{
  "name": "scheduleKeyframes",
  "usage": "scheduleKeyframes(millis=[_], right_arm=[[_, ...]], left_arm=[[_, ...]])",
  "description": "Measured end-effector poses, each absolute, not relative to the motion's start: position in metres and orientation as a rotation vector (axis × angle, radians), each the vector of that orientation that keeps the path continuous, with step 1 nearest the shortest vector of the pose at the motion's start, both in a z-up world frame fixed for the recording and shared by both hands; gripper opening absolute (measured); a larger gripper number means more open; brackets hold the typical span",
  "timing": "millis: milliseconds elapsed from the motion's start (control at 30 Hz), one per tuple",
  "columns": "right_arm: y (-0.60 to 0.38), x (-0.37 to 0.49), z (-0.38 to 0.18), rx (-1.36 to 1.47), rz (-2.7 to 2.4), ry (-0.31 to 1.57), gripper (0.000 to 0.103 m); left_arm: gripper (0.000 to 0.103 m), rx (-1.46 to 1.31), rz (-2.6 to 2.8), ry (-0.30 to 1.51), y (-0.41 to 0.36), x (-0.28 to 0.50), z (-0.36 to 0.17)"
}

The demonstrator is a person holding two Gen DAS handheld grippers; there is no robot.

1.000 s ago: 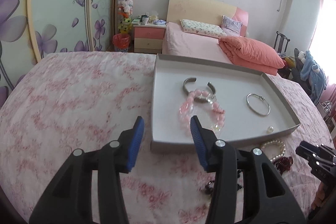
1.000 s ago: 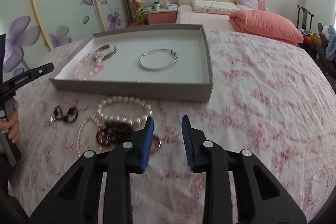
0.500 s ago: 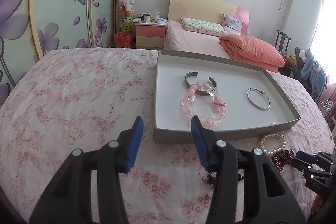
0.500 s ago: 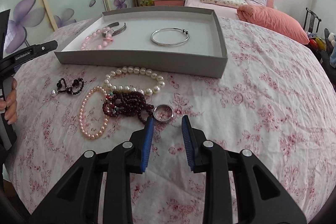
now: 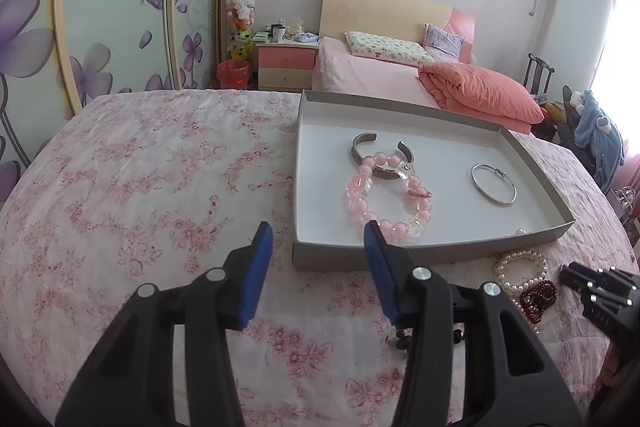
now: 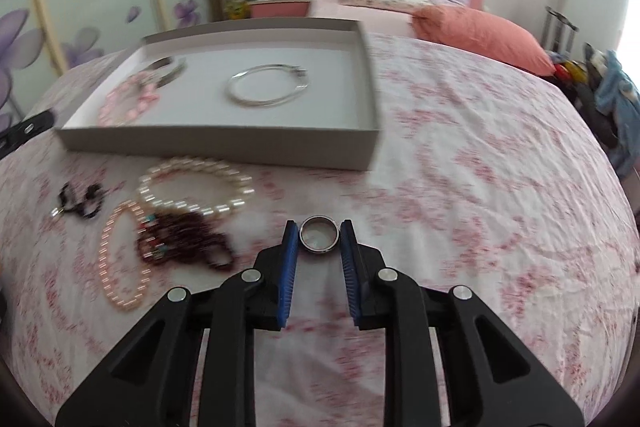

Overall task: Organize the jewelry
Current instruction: 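Grasp the silver ring with the right tool while the left tool grasps the pearl stud earring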

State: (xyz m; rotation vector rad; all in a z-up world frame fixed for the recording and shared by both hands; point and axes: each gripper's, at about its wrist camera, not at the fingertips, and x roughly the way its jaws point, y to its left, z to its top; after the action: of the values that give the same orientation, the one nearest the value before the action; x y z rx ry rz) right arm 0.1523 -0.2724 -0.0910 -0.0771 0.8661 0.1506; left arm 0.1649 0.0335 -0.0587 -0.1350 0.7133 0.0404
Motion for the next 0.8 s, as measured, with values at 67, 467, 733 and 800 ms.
scheduleKeyframes(millis=[67,467,733,800], right_arm=[[-0.282,0.155,-0.092,-0.043,0.119,0.869,0.023],[-0.285,0.169,-0.091,-0.025,0.090,0.872,0.023],[-0.285,0.169,-0.091,-0.025,0.090,0.872,0.023],[-0.285,0.169,-0.091,-0.025,0.090,0.872,0.023]], left_arm=[[0.048,-0.133,0.034,0.715,0.033,0.163,-0.059],[0.051,-0.044,-0.127,0.787,0.020,0.132,-0.065],[0.051,-0.004,-0.269,0.878,-0.008,0.112,-0.078],[0.050,0.008,-0.272,0.894,-0.015,0.112,-0.082]])
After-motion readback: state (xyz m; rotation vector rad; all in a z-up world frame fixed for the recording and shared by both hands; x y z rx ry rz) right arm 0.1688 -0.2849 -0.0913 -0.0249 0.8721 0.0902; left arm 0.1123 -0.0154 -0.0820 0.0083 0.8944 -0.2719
